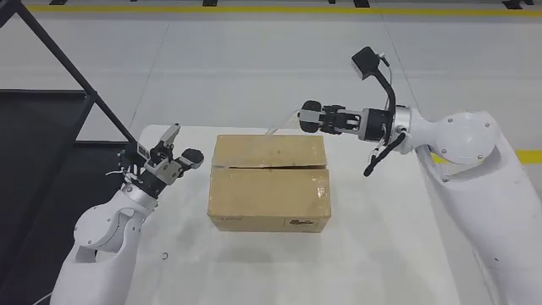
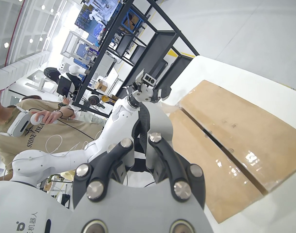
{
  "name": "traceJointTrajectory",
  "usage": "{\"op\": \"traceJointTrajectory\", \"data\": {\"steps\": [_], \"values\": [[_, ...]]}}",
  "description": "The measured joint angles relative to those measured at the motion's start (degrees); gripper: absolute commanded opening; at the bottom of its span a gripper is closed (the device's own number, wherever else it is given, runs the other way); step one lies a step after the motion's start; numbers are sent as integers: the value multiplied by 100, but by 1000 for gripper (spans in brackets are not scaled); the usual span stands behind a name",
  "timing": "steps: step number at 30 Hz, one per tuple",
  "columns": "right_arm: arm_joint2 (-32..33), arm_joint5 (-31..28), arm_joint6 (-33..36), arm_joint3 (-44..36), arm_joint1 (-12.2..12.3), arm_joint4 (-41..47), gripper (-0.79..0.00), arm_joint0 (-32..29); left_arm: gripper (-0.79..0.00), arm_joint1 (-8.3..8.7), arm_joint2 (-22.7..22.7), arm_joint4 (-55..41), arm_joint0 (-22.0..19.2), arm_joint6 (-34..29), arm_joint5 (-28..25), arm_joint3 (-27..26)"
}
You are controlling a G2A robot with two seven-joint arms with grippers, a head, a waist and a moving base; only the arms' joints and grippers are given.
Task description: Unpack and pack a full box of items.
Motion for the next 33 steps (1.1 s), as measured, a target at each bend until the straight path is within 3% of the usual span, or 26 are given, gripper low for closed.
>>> {"op": "traceJointTrajectory", "data": {"steps": [8,18,33], "values": [[355,105,108,-62,127,-57,-785,-482,0,15,389,512,-189,-201,251,-136],[518,41,160,48,202,-121,-785,-710,0,-56,1059,908,-751,-64,452,349],[614,134,219,293,282,-231,-785,-897,0,-89,1333,1121,-970,78,574,635]]}}
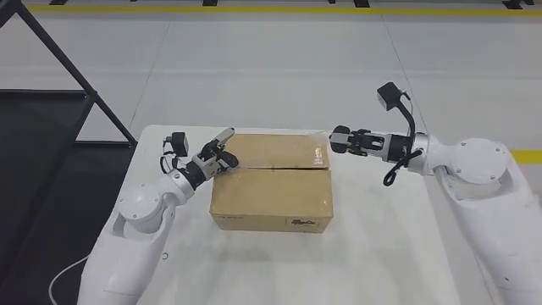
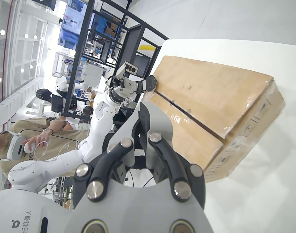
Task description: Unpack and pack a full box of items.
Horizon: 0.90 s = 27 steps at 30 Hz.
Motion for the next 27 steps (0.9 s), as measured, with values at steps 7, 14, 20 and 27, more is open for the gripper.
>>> {"op": "traceJointTrajectory", "data": {"steps": [7,14,20,27], "values": [[-105,116,55,177,7,-107,-785,38,0,-4,32,18,-36,8,0,131],[-142,51,175,348,29,-184,-785,40,0,-7,43,-2,-58,9,-6,179],[-196,184,220,495,47,-324,-785,37,0,-9,59,-3,-73,3,-4,195],[-364,467,125,749,34,-526,-785,108,0,-15,88,-5,-96,5,-13,220]]}}
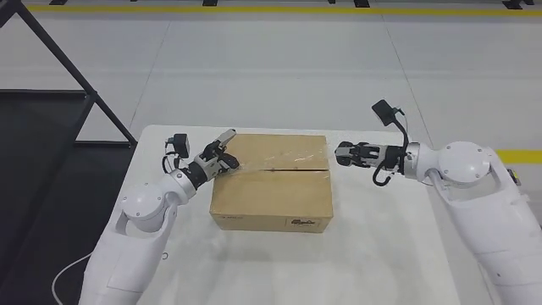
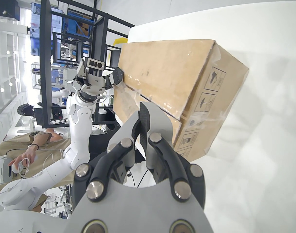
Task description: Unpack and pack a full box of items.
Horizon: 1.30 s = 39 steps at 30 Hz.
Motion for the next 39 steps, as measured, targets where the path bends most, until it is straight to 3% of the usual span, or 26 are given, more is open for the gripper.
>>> {"op": "traceJointTrajectory", "data": {"steps": [39], "values": [[-242,775,201,422,73,-435,-785,-91,0,-4,34,16,100,34,-26,-144]]}}
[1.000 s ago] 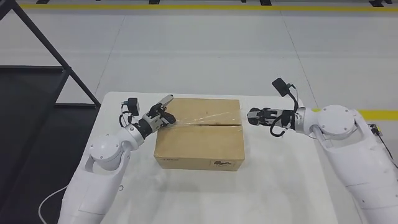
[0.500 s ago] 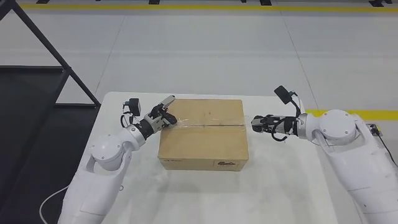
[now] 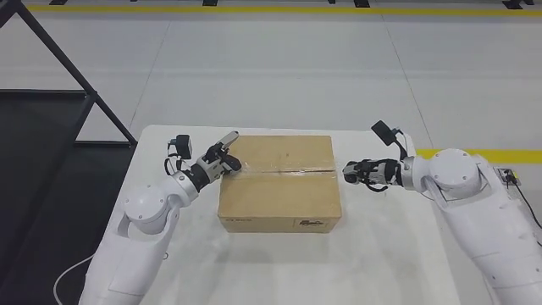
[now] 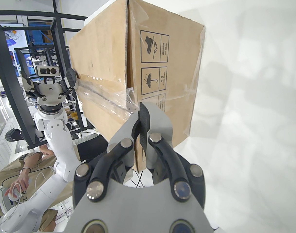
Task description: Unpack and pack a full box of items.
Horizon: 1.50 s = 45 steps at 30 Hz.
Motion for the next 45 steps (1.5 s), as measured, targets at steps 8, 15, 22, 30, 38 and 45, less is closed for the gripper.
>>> {"op": "traceJointTrajectory", "data": {"steps": [8,15,22,30,38,45], "values": [[-75,71,-9,133,-20,45,0,62,0,4,-19,3,38,12,-2,-48],[4,91,-39,84,6,90,0,15,0,8,-26,4,53,-10,1,-66],[294,87,-459,-185,57,229,0,-144,0,8,-34,-13,68,-8,-18,-81],[560,-229,-1240,-1311,58,677,0,-530,0,12,-73,-47,109,12,-52,-135],[268,-179,-1270,-1594,-22,846,0,-395,0,15,-97,-82,153,32,-77,-188],[272,-179,-1269,-1592,-21,843,-600,-397,0,9,-83,-112,137,49,-66,-175]]}}
